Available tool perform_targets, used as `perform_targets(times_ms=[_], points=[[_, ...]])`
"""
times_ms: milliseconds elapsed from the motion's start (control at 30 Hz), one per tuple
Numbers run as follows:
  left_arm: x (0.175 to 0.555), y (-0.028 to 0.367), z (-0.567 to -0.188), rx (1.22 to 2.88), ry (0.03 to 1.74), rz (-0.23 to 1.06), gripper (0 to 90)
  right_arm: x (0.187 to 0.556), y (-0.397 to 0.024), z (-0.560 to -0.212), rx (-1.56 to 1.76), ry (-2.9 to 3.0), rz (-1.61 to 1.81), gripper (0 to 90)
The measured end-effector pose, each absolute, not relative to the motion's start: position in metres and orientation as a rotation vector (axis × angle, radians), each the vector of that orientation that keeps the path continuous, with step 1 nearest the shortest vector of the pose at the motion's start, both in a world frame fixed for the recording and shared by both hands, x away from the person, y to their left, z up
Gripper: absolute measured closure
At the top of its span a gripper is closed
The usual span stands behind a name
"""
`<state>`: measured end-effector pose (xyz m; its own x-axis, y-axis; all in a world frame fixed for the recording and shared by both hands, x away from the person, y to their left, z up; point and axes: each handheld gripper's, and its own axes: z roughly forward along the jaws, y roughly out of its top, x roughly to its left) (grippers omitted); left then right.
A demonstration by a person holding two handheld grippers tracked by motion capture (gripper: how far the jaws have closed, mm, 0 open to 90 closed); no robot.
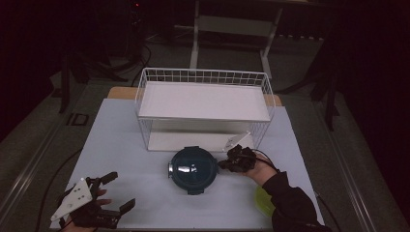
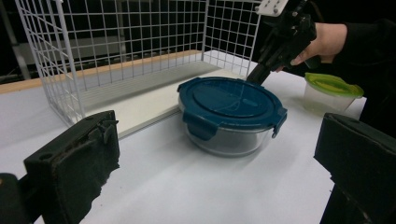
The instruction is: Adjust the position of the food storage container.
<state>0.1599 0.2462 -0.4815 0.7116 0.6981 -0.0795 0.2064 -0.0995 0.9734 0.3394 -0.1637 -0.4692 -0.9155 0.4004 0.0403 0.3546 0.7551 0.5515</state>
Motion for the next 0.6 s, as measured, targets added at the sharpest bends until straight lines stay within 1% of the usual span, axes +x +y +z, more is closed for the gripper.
perform_targets(times_ms=[300, 600], points=[[0.160, 0.247, -0.482, 1.653, 0.740, 0.479, 0.0, 0.334, -0.142, -0.469, 0.566, 2.891, 0.892, 90.0], [0.160, 0.247, -0.482, 1.653, 0.742, 0.475, 0.0, 0.331, -0.130, -0.469, 0.538, 2.907, 0.907, 90.0]])
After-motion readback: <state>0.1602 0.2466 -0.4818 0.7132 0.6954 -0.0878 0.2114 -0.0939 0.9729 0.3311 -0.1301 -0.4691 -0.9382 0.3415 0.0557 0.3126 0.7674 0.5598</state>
